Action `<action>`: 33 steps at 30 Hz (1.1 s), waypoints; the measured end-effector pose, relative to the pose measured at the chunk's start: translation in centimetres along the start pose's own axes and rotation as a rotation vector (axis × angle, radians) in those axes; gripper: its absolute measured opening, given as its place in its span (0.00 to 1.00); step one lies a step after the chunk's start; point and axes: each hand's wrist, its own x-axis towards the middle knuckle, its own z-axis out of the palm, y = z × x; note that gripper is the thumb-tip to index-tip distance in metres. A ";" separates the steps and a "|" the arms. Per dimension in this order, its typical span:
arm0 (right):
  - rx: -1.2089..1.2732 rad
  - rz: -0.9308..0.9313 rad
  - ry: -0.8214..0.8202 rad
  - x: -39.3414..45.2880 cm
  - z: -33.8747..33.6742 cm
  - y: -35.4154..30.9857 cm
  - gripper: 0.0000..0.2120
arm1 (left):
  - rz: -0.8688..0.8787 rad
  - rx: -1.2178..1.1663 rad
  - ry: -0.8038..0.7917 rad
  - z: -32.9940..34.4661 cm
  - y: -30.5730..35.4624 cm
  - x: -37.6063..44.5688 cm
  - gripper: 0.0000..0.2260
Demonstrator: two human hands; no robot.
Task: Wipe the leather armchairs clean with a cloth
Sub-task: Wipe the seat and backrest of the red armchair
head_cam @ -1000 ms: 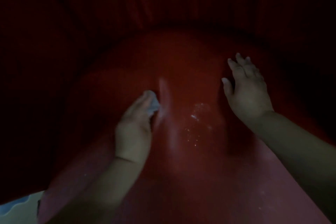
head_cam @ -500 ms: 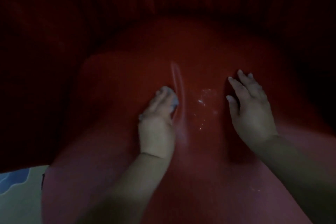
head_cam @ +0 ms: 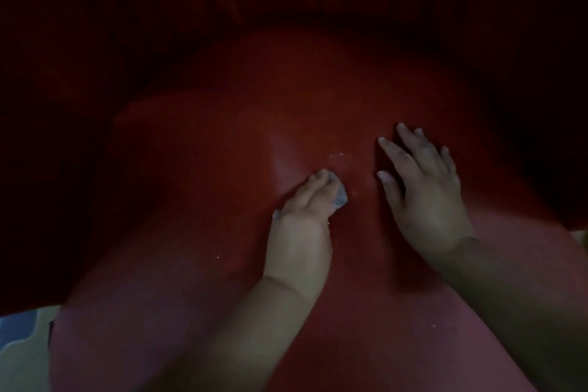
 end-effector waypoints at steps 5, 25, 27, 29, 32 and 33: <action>0.017 -0.011 0.008 0.0 0.1 0.6 0.22 | 0.113 -0.116 0.312 -2.0 -0.4 5.8 0.17; 0.051 -0.018 0.013 -0.1 0.6 1.0 0.21 | 0.210 -0.007 -0.031 -0.1 0.4 5.8 0.19; 0.067 -0.020 -0.019 0.0 0.3 1.1 0.22 | 0.281 0.026 -0.114 0.6 -0.1 2.6 0.20; 0.091 -0.028 -0.046 0.0 -0.1 1.0 0.23 | 0.304 0.014 -0.221 0.3 -0.2 -0.3 0.21; 0.128 -0.017 -0.047 -0.5 -0.6 1.0 0.22 | 0.362 -0.075 -0.233 -1.4 0.3 -0.1 0.19; 0.133 -0.012 -0.039 -0.8 -0.7 1.1 0.22 | 0.324 -0.106 -0.132 -1.8 0.4 1.1 0.18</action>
